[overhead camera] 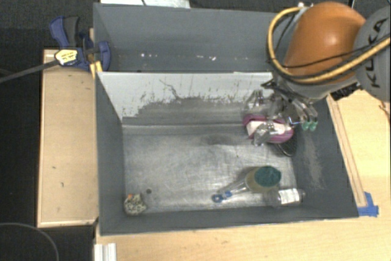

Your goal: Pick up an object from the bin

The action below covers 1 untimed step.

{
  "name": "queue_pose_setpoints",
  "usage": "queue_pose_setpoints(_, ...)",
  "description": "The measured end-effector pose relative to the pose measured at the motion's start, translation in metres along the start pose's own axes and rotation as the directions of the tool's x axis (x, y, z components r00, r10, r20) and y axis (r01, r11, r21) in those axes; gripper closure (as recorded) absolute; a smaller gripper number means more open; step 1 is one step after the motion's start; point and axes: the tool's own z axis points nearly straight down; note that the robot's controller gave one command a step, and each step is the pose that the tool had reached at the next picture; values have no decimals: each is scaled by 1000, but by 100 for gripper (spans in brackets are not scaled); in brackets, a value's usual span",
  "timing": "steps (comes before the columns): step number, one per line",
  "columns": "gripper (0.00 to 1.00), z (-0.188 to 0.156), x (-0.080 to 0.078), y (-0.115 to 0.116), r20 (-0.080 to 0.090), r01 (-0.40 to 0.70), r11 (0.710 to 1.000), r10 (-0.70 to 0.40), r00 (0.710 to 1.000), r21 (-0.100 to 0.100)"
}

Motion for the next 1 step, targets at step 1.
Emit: queue_pose_setpoints(1,100,-63,7,-5,0,12,1000,-12,1000,1)
